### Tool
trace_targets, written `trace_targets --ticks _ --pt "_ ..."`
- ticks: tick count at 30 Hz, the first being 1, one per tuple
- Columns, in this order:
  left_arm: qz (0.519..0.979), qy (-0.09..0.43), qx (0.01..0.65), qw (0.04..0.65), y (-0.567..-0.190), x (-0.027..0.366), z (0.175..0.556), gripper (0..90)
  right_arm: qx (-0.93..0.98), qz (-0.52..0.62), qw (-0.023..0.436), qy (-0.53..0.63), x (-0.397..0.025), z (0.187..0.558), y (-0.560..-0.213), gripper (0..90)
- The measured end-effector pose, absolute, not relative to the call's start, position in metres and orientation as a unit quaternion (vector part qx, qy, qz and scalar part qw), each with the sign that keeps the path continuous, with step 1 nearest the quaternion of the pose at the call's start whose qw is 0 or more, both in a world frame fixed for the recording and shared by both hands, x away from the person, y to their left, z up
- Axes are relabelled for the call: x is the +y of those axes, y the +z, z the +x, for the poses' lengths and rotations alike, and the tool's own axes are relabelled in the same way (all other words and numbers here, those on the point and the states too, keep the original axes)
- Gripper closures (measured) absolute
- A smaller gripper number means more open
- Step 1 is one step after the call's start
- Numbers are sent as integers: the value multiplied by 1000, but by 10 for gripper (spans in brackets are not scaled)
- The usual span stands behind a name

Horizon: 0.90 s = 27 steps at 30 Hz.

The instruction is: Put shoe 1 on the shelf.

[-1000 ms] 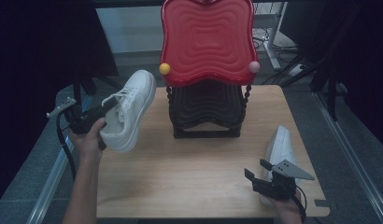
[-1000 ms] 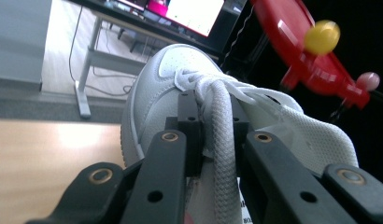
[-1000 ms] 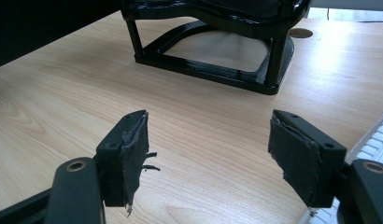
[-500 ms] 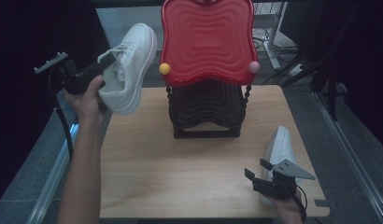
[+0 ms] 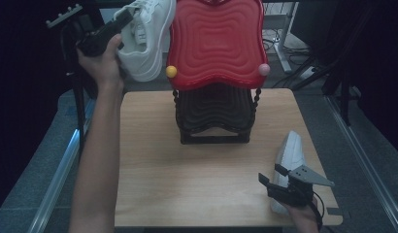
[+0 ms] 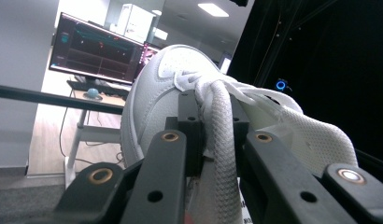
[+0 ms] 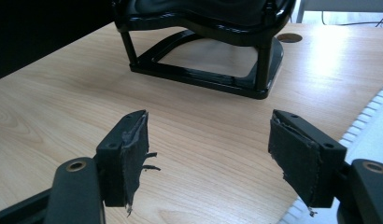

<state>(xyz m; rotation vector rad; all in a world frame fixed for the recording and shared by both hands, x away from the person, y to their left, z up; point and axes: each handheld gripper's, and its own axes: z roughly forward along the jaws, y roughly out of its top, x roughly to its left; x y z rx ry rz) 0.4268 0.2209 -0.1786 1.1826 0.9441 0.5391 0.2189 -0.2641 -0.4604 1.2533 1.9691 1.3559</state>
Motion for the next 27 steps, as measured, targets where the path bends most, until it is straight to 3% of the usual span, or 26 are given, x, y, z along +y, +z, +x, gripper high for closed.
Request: trace_targets --ticks 11,27 --pt "531 261 432 680 -176 155 455 825 707 456 222 492 -269 220 -460 286" --pt "537 282 435 665 -184 123 461 820 707 456 220 493 -268 218 -458 287"
